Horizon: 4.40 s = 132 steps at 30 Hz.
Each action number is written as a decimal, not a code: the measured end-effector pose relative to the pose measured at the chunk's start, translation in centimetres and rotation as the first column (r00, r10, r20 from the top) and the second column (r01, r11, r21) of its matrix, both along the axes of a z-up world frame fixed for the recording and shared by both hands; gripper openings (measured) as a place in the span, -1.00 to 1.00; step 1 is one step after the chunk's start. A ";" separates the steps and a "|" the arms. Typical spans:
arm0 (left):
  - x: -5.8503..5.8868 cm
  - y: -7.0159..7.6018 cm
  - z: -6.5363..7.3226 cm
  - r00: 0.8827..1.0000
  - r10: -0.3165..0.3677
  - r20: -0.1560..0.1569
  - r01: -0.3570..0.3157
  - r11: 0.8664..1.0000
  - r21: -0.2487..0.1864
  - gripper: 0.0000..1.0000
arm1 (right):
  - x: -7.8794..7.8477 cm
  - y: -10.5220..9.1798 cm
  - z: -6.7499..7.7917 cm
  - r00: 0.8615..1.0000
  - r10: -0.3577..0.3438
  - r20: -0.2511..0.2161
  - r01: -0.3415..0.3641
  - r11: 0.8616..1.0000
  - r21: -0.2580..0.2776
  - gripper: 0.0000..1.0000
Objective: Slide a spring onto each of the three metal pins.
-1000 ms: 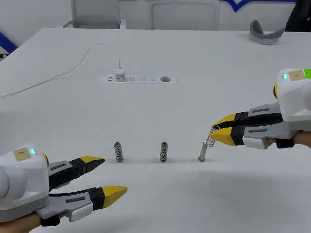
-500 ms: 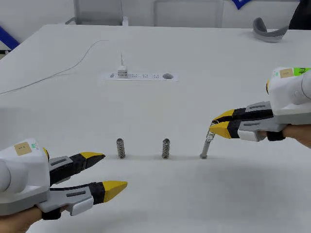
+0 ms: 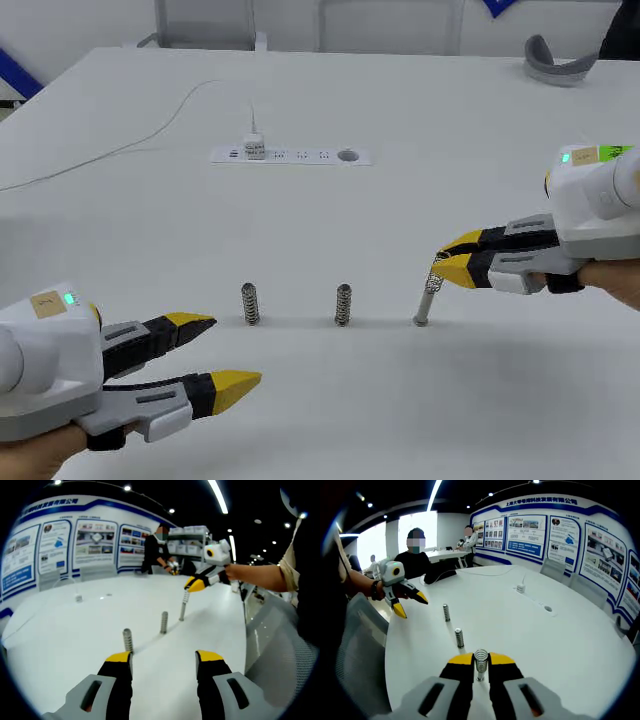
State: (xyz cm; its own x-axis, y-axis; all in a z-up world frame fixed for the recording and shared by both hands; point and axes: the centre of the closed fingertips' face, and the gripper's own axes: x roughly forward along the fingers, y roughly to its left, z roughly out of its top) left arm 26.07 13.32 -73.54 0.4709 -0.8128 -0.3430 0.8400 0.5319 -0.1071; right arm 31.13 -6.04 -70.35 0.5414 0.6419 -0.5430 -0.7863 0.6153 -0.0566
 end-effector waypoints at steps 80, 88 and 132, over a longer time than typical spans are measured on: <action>0.2 0.5 0.1 1.000 0.019 0.003 -0.019 1.000 -0.003 -0.02 | 0.7 0.2 -5.3 0.997 -0.052 -0.048 0.052 0.999 -0.014 -0.76; 0.3 0.7 0.1 1.000 0.025 0.004 -0.025 1.000 -0.002 -0.02 | 0.7 0.2 -5.8 0.998 -0.050 -0.048 0.049 0.999 -0.023 -0.76; 0.7 0.8 -0.1 0.999 0.035 0.004 -0.035 0.999 -0.001 0.06 | -0.9 -2.2 -4.8 0.997 -0.076 -0.021 0.076 0.997 -0.018 -0.30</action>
State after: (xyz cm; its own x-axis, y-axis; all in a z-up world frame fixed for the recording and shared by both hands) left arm 26.74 14.13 -73.59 0.5007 -0.7959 -0.3404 0.8212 0.5611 -0.1040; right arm 30.26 -8.20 -75.12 0.5765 0.5898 -0.5655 -0.7384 0.6724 -0.0514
